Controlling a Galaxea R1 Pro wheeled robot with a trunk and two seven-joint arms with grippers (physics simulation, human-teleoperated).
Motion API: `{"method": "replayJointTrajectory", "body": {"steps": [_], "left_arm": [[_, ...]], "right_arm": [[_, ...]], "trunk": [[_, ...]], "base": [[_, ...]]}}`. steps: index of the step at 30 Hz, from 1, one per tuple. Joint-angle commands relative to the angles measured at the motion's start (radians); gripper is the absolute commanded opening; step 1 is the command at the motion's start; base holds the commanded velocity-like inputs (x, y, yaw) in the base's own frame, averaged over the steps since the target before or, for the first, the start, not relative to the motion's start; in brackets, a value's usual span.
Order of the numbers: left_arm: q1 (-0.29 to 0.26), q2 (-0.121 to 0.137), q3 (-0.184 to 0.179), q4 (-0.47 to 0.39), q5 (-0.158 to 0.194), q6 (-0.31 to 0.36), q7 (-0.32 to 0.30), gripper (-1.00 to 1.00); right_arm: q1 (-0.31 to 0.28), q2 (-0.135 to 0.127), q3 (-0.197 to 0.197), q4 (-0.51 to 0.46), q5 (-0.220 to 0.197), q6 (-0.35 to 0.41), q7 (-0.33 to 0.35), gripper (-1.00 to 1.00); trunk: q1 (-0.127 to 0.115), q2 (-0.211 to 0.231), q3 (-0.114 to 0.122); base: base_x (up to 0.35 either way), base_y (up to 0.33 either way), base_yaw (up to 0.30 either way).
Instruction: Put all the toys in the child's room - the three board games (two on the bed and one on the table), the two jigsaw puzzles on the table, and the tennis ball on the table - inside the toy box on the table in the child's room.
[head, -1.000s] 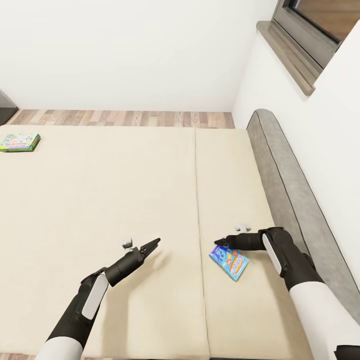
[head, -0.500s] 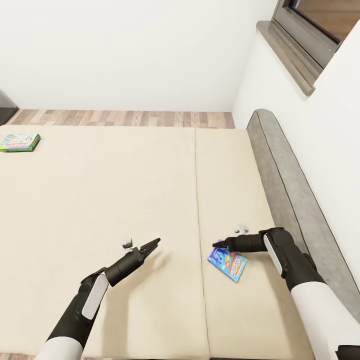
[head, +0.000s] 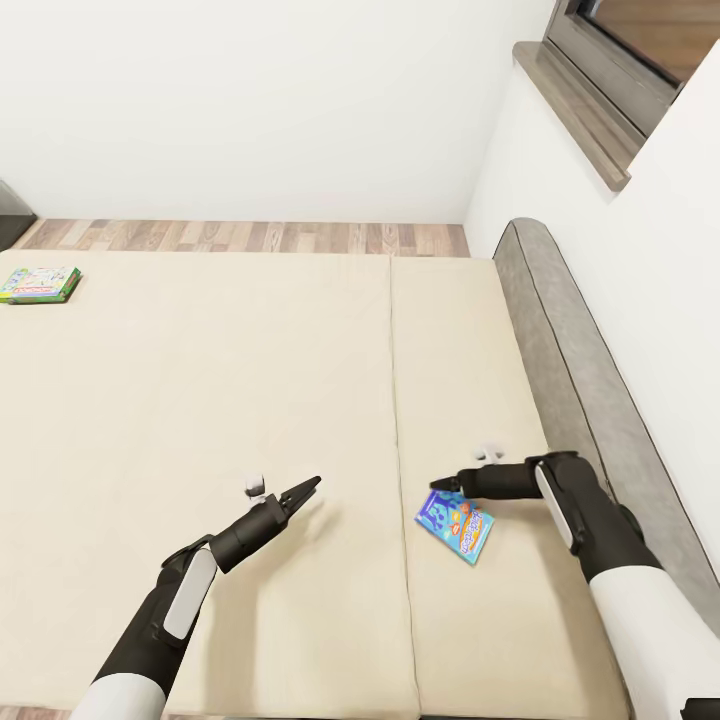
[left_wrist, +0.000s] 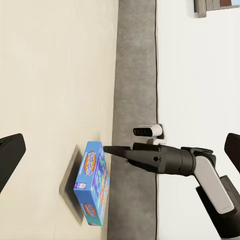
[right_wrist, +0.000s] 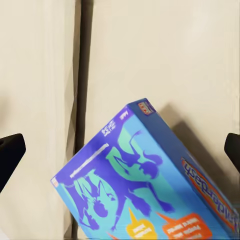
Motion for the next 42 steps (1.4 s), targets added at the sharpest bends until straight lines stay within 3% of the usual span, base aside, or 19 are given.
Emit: {"method": "replayJointTrajectory", "body": {"steps": [1, 5, 17, 27, 42], "left_arm": [[0.000, -0.001, 0.002, 0.000, 0.002, 0.008, -0.002, 1.00], [0.000, -0.001, 0.002, 0.000, 0.002, 0.008, -0.002, 1.00], [0.000, -0.001, 0.002, 0.000, 0.002, 0.007, 0.000, 1.00], [0.000, -0.001, 0.002, 0.000, 0.001, 0.007, 0.000, 1.00], [0.000, -0.003, 0.001, 0.000, -0.005, 0.006, 0.004, 1.00]], "right_arm": [[0.000, 0.000, -0.001, -0.001, 0.007, 0.004, 0.007, 1.00], [0.024, -0.019, -0.003, -0.060, 0.008, 0.000, 0.006, 1.00], [0.080, -0.037, -0.007, -0.202, 0.008, 0.000, -0.024, 1.00], [0.096, -0.037, -0.007, -0.240, 0.007, 0.003, -0.087, 1.00], [0.101, -0.035, 0.004, -0.249, 0.013, 0.012, -0.120, 1.00]], "trunk": [[0.000, 0.000, -0.001], [0.000, 0.000, -0.001], [0.000, 0.000, -0.001], [0.000, 0.000, -0.001], [0.000, 0.000, -0.001]], "base": [[0.000, 0.000, 0.000], [0.000, 0.000, 0.000], [0.000, 0.000, 0.000], [0.000, 0.000, 0.000], [0.000, 0.000, 0.000]]}}
